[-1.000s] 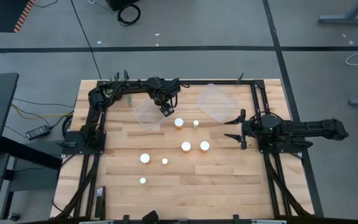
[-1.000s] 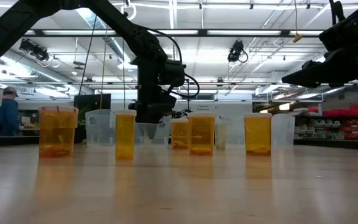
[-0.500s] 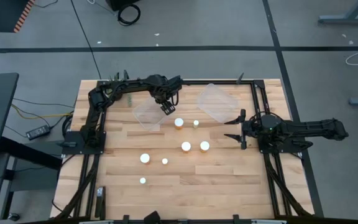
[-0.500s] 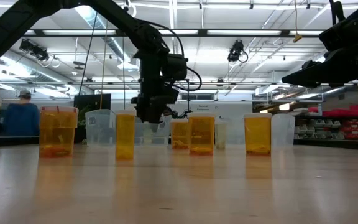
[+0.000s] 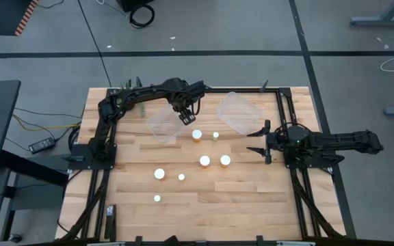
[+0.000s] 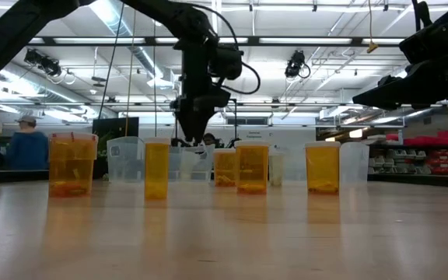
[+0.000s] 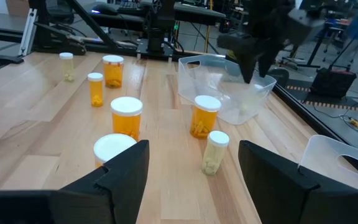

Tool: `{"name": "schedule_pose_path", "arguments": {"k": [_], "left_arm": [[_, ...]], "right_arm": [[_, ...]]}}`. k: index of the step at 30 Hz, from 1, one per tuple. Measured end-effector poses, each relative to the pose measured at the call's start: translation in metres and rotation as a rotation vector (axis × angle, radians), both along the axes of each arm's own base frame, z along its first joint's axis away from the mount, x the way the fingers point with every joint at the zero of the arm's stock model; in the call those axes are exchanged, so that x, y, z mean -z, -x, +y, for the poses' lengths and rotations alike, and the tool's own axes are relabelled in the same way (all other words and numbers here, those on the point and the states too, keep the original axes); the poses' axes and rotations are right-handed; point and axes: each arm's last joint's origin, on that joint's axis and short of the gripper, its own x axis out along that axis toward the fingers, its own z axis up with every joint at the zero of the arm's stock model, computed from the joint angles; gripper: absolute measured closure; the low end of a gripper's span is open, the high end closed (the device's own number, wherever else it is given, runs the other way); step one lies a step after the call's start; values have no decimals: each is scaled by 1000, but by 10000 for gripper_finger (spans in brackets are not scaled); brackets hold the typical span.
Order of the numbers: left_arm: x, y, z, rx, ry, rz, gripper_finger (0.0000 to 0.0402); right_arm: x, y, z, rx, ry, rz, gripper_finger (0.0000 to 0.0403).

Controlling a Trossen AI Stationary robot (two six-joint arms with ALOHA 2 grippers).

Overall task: Pick and place medicine bottles into bin by pill shape (circle, oval)
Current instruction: Put the top small yellow pill bottle into the left transparent bin

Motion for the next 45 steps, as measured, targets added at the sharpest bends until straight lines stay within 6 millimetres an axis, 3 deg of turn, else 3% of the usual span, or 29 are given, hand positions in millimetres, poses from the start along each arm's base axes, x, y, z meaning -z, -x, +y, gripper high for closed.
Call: {"name": "schedule_pose_path", "arguments": {"k": [16,30,45], "left_arm": [[-7,-10,-21,45,-13,0,170],[-36,-30,-35,27,-34,-188,171],[-21,-68,-73,157,38,-316,171]], "right_arm": [[0,0,0,0,0,0,148],[0,0,0,0,0,0,148],[0,0,0,0,0,0,148]]}}
